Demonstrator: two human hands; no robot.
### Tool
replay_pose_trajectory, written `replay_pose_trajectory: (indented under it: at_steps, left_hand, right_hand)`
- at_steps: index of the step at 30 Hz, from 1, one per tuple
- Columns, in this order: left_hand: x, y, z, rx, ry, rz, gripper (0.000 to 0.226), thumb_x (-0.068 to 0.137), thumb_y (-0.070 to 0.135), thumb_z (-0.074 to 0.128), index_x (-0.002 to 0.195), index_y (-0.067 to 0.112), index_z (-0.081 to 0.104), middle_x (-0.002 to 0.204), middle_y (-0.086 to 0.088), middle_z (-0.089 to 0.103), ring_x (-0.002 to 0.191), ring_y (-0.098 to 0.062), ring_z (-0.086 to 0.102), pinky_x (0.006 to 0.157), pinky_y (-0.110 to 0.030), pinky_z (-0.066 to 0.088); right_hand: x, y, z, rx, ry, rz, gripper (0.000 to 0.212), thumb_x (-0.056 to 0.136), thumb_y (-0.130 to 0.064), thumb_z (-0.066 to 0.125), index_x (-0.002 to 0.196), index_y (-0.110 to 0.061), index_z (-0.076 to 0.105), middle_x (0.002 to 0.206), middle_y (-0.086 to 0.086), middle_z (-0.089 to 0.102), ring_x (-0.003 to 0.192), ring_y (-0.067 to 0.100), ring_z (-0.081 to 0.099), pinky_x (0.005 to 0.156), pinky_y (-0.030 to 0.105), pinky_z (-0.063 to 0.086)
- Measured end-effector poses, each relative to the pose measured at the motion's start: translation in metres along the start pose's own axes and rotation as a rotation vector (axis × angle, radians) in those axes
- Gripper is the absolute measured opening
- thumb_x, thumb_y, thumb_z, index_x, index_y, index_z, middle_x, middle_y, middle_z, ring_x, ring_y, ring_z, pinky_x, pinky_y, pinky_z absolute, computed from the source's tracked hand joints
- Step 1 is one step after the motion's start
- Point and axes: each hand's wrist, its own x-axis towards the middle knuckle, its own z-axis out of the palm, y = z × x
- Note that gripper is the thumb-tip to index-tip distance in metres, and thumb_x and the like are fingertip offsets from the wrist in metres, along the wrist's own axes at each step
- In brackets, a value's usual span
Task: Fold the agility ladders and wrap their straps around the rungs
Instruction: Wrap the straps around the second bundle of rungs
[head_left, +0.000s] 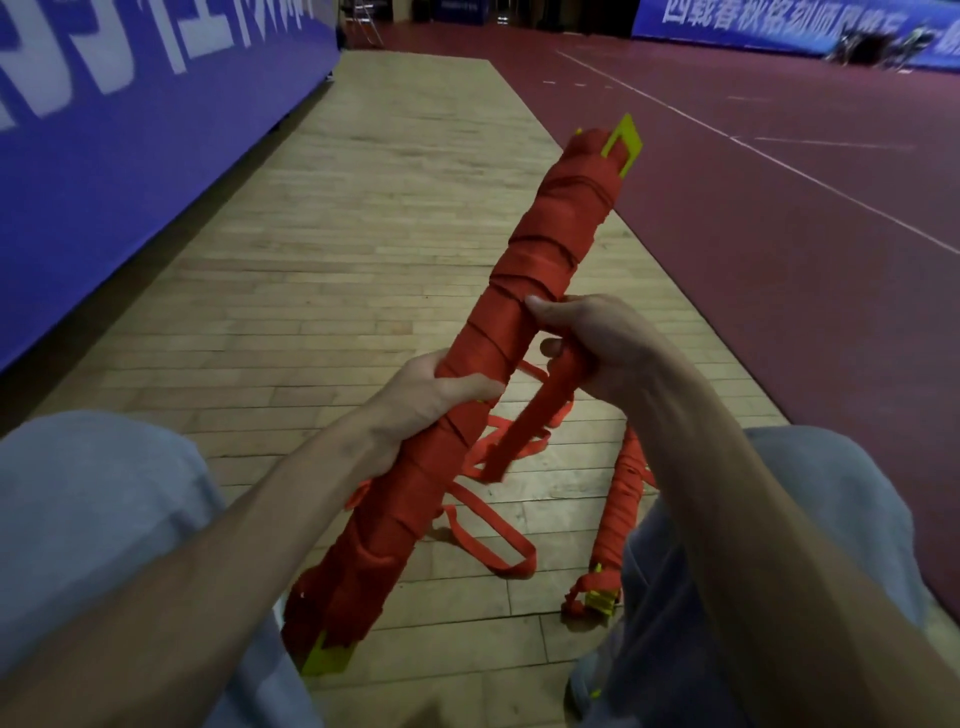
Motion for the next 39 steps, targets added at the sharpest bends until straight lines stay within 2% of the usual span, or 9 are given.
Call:
replay_pose_trajectory:
  at_steps: [3, 6, 11, 14, 19, 27, 31, 35, 39]
  left_hand:
    - [0.007, -0.004, -0.003, 0.144, 0.144, -0.008, 0.032, 0.077, 0.03, 0.079, 0.104, 0.019, 0.066, 0.08, -0.003, 0.067, 0.067, -0.018, 0.064, 0.062, -0.033, 0.054]
    - [0.013, -0.005, -0.002, 0.235, 0.171, -0.004, 0.044, 0.072, 0.045, 0.071, 0.108, 0.022, 0.061, 0.078, 0.0, 0.065, 0.066, -0.017, 0.062, 0.063, -0.034, 0.051]
    - [0.017, -0.021, 0.016, 0.68, 0.212, 0.076, 0.056, 0.084, 0.05, 0.046, 0.13, 0.018, 0.044, 0.118, -0.01, 0.056, 0.106, -0.029, 0.06, 0.093, -0.045, 0.048]
    - [0.006, -0.031, 0.03, 0.835, 0.288, 0.288, 0.055, 0.092, 0.045, 0.056, 0.14, 0.023, 0.04, 0.125, -0.005, 0.049, 0.11, -0.026, 0.057, 0.092, -0.041, 0.048]
    - [-0.003, -0.007, 0.021, 0.323, 0.163, 0.349, 0.074, 0.071, 0.058, 0.072, 0.133, 0.021, 0.052, 0.102, 0.005, 0.059, 0.086, -0.007, 0.063, 0.073, -0.025, 0.051]
    - [-0.021, 0.003, 0.017, -0.188, -0.304, -0.097, 0.028, 0.081, 0.034, 0.069, 0.086, 0.007, 0.064, 0.075, -0.013, 0.066, 0.061, -0.026, 0.066, 0.06, -0.034, 0.058]
    - [-0.014, -0.002, 0.012, -0.214, -0.247, -0.017, 0.029, 0.076, 0.033, 0.068, 0.084, 0.006, 0.06, 0.073, -0.014, 0.059, 0.054, -0.028, 0.061, 0.052, -0.032, 0.054]
    - [-0.006, -0.003, -0.001, -0.191, -0.156, 0.047, 0.034, 0.071, 0.027, 0.077, 0.094, 0.005, 0.063, 0.075, -0.018, 0.061, 0.055, -0.029, 0.059, 0.055, -0.035, 0.054]
    - [-0.005, -0.004, 0.003, -0.111, 0.019, 0.128, 0.017, 0.077, 0.017, 0.077, 0.087, 0.011, 0.065, 0.07, -0.011, 0.062, 0.056, -0.025, 0.058, 0.054, -0.033, 0.051]
  right_hand:
    - [0.007, 0.008, 0.007, 0.007, 0.075, 0.056, 0.01, 0.098, -0.005, 0.05, 0.1, -0.002, 0.059, 0.095, 0.014, 0.062, 0.044, 0.009, 0.053, 0.049, 0.023, 0.047]
    - [0.009, 0.015, 0.016, 0.061, 0.134, 0.077, 0.014, 0.094, -0.003, 0.045, 0.088, -0.005, 0.057, 0.084, 0.013, 0.062, 0.05, 0.016, 0.058, 0.052, 0.027, 0.05]
    - [0.016, 0.032, 0.024, 0.026, 0.129, 0.13, 0.031, 0.08, -0.04, 0.075, 0.091, -0.012, 0.065, 0.072, 0.006, 0.065, 0.063, 0.022, 0.065, 0.065, 0.033, 0.056]
    - [0.015, 0.038, 0.021, 0.057, 0.262, 0.096, 0.034, 0.074, -0.03, 0.085, 0.09, -0.005, 0.067, 0.077, 0.009, 0.069, 0.066, 0.023, 0.068, 0.068, 0.035, 0.059]
    - [0.013, 0.025, 0.018, 0.235, 0.249, 0.072, 0.023, 0.076, -0.019, 0.081, 0.087, -0.004, 0.068, 0.073, 0.01, 0.066, 0.055, 0.021, 0.065, 0.056, 0.032, 0.057]
    - [0.001, 0.003, 0.017, 0.153, -0.019, -0.044, 0.03, 0.081, -0.028, 0.076, 0.101, -0.005, 0.072, 0.1, 0.012, 0.074, 0.079, 0.021, 0.073, 0.075, 0.036, 0.06]
    - [-0.007, -0.001, 0.014, -0.03, -0.025, -0.119, 0.045, 0.08, -0.035, 0.078, 0.104, 0.001, 0.071, 0.1, 0.014, 0.076, 0.093, 0.026, 0.074, 0.089, 0.04, 0.059]
    - [-0.014, -0.01, 0.005, 0.048, -0.248, -0.077, 0.016, 0.095, -0.003, 0.057, 0.079, -0.002, 0.06, 0.056, 0.0, 0.065, 0.048, 0.005, 0.062, 0.049, 0.016, 0.052]
    - [-0.009, -0.015, -0.005, -0.038, -0.262, -0.046, 0.018, 0.089, 0.012, 0.053, 0.083, -0.004, 0.056, 0.065, 0.0, 0.048, 0.047, 0.004, 0.039, 0.042, 0.015, 0.038]
